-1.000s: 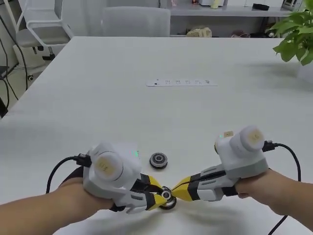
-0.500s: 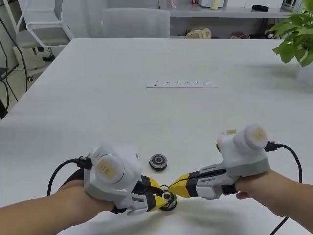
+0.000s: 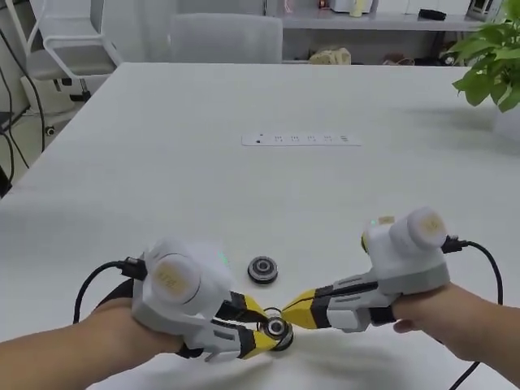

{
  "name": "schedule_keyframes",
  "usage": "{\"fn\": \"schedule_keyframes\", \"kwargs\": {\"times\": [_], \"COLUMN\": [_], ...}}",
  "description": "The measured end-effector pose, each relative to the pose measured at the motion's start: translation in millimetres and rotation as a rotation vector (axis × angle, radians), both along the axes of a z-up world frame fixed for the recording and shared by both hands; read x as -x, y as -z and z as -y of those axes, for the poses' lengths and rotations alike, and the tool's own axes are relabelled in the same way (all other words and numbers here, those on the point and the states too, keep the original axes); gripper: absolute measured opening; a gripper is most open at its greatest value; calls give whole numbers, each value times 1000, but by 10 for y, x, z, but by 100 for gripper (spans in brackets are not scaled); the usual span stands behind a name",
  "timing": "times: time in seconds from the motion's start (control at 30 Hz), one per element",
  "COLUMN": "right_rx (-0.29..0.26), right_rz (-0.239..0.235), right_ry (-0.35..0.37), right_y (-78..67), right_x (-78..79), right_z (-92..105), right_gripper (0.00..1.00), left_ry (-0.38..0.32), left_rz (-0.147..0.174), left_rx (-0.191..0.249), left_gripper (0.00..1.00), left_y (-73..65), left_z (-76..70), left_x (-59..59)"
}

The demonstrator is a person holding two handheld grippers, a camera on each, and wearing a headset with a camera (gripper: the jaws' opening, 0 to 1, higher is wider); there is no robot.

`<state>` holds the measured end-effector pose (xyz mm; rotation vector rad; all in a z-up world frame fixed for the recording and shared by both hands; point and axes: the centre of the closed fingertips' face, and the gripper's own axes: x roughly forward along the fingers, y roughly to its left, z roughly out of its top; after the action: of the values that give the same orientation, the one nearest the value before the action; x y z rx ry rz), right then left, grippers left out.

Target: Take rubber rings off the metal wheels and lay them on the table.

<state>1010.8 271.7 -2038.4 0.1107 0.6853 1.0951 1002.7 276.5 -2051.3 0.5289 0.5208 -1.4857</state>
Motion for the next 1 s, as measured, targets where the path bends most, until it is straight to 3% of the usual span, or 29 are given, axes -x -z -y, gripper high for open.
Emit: {"fn": "schedule_keyframes", "kwargs": {"times": [0.13,0.3,0.43,0.87,1.0], "right_rx": [-5,-14,-22,-37,-40], "right_rz": [-2,0,0,-2,-1], "right_ry": [0,8,14,23,27], "right_y": [-6,-32,-50,-84,-103], "right_x": [1,-15,-25,-38,-46], "right_z": [-1,5,15,18,18], "right_gripper": [0,0,0,0,0], "left_ry": [-17,-42,-74,-158,-190], "left_rz": [-20,-7,-24,-24,-37], "left_rx": [27,55,84,152,167], "left_gripper": [18,24,28,39,46], "left_y": [-77,-189,-274,-523,-592], "left_z": [-31,-97,-167,-373,-455], "left_x": [0,-27,-42,-90,-83]}}
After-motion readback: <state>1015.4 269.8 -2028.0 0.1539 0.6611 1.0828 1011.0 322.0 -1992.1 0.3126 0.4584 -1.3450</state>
